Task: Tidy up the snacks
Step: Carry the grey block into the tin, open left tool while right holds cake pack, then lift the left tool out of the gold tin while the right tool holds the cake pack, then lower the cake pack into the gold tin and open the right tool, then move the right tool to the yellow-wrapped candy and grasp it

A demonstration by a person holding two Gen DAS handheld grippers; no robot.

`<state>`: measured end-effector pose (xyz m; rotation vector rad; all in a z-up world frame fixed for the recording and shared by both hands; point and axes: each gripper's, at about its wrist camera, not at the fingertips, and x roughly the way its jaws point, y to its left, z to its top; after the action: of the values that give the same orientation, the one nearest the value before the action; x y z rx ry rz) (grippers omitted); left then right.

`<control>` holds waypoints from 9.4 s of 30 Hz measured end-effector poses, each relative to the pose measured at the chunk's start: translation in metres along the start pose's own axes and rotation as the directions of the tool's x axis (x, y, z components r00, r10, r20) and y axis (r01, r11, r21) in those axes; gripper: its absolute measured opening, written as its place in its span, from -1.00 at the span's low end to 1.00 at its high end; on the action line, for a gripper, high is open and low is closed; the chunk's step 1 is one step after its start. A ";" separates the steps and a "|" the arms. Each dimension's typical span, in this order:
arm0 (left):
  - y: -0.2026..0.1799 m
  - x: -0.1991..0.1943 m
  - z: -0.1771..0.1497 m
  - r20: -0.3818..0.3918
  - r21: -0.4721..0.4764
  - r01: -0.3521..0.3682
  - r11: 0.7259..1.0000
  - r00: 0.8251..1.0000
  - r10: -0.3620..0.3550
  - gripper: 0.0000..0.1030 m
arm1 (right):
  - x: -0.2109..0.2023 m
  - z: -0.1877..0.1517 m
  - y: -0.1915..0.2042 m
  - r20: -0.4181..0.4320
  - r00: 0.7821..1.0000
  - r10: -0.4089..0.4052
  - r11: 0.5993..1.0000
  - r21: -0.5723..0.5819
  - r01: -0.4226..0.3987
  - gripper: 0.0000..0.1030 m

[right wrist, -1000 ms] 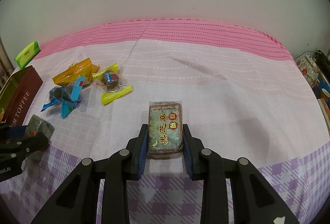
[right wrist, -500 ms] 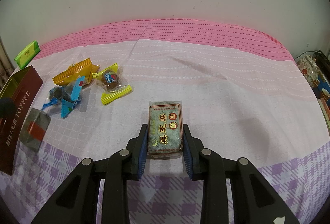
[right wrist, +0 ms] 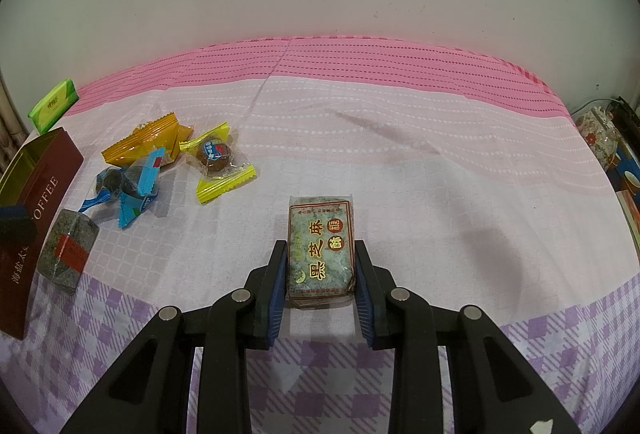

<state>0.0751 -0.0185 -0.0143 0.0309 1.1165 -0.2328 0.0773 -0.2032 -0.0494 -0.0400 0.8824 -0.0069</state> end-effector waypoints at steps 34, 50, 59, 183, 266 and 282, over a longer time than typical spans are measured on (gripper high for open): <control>0.009 -0.001 0.014 -0.002 -0.014 -0.022 1.000 1.000 0.022 -0.27 | 0.000 0.000 0.000 0.000 1.000 0.001 1.000 0.002 -0.001 -0.44; 0.124 -0.013 0.028 -0.006 -0.144 -0.212 0.967 0.977 0.214 -0.27 | 0.000 0.000 0.000 0.000 1.000 0.000 1.000 0.003 0.000 -0.44; 0.169 0.008 0.023 -0.049 -0.193 -0.273 0.942 0.962 0.269 -0.27 | 0.000 0.000 0.000 0.000 1.000 0.000 1.000 0.003 0.000 -0.44; 0.192 -0.079 -0.075 0.057 -0.306 -0.275 0.912 0.951 0.305 -0.01 | -0.037 -0.005 0.090 -0.171 0.979 0.112 0.987 -0.096 -0.129 -0.05; 0.238 -0.084 -0.086 -0.002 -0.489 -0.278 0.827 0.948 0.318 0.25 | -0.024 0.057 0.281 -0.154 0.942 0.297 0.898 -0.289 -0.331 -0.31; 0.233 -0.082 -0.085 0.001 -0.461 -0.294 0.837 0.943 0.332 0.28 | -0.035 0.075 0.173 -0.077 0.977 0.200 0.959 -0.188 -0.212 -0.29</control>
<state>0.0122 0.2344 -0.0002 -0.2127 1.0438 0.3273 0.1108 -0.0268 0.0189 -0.1321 0.9388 0.2755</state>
